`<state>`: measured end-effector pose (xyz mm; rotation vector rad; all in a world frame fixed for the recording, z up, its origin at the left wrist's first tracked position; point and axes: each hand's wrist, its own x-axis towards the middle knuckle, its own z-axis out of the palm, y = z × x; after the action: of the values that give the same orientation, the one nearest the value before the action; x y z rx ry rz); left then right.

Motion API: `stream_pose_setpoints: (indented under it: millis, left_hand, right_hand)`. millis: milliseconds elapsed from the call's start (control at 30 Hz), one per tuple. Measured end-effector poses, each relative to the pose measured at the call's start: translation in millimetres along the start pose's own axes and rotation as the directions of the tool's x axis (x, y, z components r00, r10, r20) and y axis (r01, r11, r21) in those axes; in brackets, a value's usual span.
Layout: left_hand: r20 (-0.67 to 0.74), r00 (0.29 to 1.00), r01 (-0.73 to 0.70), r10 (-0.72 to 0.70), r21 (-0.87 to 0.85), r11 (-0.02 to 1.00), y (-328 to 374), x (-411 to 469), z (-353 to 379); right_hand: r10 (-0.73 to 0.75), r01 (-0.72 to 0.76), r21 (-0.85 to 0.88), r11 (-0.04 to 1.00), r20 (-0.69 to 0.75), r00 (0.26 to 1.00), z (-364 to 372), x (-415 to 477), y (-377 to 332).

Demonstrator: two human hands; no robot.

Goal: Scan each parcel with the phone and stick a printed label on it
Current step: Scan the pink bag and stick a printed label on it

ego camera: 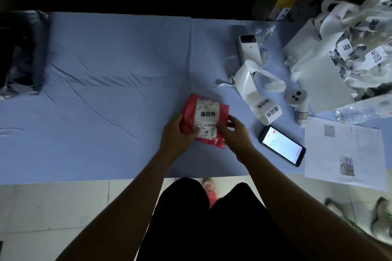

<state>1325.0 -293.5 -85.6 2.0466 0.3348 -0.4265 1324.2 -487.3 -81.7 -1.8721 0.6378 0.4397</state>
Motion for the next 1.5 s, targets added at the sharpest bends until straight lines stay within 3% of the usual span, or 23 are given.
stream_pose_setpoints:
  millis: [233,433,600,667,867,1000,1267,1500]
  left_hand:
    - [-0.103,0.994,-0.049,0.041,-0.075,0.996,2.5,-35.2,10.2]
    - [-0.264,0.964,0.005,-0.040,-0.132,0.991,-6.0,-86.2,-12.0]
    - [-0.399,0.913,0.015,-0.083,-0.172,0.985,-33.8,-133.4,-69.0]
    - [-0.475,0.876,-0.009,-0.086,-0.194,0.981,-52.3,-152.3,-98.8]
    - [-0.661,0.740,-0.080,-0.129,-0.276,0.958,-129.2,-204.8,-206.2]
    - [-0.716,0.687,-0.096,-0.124,-0.258,0.961,-200.6,-231.1,-296.6]
    - [-0.700,0.701,-0.035,-0.136,-0.225,0.974,-326.0,-260.3,-471.5]
    - [-0.653,0.716,0.091,-0.247,-0.264,0.960,-432.1,-221.2,-595.2]
  right_hand:
    - [-0.150,0.122,0.149,0.981,0.195,0.969,1.5,-13.0,4.2]
    - [-0.175,0.117,0.191,0.975,0.326,0.929,23.1,-48.3,4.5]
    - [-0.338,0.378,0.002,0.926,0.453,0.825,70.1,-86.1,-30.9]
    - [-0.387,0.444,0.009,0.896,0.508,0.770,99.8,-106.0,-52.3]
    - [-0.448,0.554,0.054,0.830,0.657,0.606,231.2,-176.5,-98.0]
    - [-0.417,0.564,0.021,0.826,0.695,0.586,341.6,-225.0,-111.8]
    - [-0.392,0.552,0.010,0.834,0.715,0.579,537.3,-315.2,-140.4]
    - [-0.349,0.518,-0.007,0.855,0.732,0.586,706.7,-313.3,-165.6]
